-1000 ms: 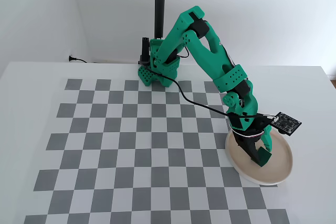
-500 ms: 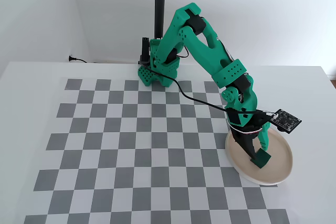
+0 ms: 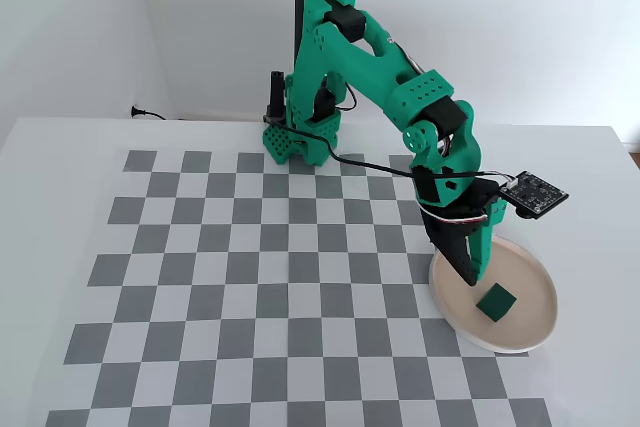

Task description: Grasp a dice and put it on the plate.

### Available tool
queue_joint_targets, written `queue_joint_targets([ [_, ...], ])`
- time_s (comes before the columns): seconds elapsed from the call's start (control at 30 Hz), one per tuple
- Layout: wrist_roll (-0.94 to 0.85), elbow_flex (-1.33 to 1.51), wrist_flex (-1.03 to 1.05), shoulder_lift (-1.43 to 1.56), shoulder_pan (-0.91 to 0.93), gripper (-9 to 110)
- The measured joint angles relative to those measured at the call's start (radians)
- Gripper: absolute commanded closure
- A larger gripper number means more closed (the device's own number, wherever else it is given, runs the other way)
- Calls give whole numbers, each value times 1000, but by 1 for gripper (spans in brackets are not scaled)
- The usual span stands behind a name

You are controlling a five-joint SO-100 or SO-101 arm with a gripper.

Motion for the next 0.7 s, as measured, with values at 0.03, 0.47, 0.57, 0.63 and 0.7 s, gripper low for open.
queue_joint_targets([
  [0.03, 0, 5, 6, 21, 11, 106],
  [0.47, -5, 311, -8, 357, 195, 106],
  [0.57, -23, 390, -28, 433, 249, 106],
  [0.63, -32, 439, -40, 480, 281, 106],
  [0.7, -38, 495, -57, 528, 318, 106],
])
